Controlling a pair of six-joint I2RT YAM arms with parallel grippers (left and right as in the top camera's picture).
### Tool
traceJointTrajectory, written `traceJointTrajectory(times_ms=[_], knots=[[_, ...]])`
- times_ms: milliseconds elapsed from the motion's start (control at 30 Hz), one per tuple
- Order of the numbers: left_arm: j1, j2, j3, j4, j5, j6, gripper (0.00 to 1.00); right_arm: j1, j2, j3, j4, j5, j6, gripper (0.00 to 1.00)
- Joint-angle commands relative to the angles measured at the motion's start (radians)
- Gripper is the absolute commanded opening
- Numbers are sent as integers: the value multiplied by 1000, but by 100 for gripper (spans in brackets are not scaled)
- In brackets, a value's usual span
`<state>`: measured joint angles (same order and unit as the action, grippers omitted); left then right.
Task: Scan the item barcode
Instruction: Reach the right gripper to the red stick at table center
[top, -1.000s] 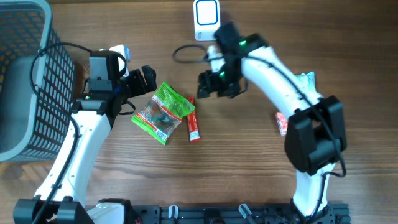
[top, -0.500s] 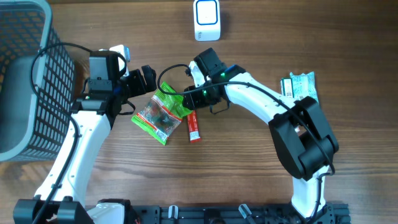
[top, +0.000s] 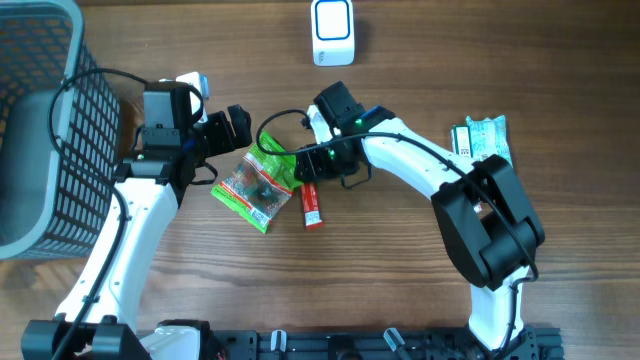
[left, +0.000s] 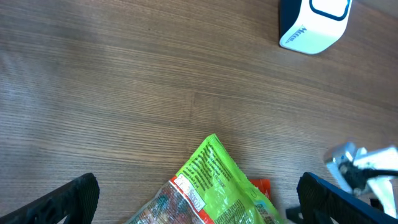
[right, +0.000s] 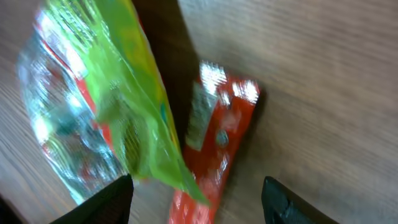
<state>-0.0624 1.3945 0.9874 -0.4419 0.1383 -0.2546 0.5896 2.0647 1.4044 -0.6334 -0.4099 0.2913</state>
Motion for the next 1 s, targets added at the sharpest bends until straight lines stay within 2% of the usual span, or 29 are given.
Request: traceJointTrajectory(times_ms=[0, 67, 133, 267, 500, 967], knots=[[6, -9, 5, 3, -6, 16, 100, 17, 13, -10, -61, 10, 5, 63], [6, -9, 5, 3, -6, 16, 100, 43, 13, -10, -83, 17, 13, 45], [6, -9, 5, 3, -6, 16, 100, 73, 13, -10, -90, 90, 87, 44], [6, -9, 5, 3, -6, 16, 100, 172, 13, -10, -92, 365, 242, 46], [6, -9, 5, 3, -6, 16, 100, 179, 13, -10, -147, 554, 329, 45], [6, -9, 5, 3, -6, 16, 100, -13, 13, -10, -256, 589, 311, 46]])
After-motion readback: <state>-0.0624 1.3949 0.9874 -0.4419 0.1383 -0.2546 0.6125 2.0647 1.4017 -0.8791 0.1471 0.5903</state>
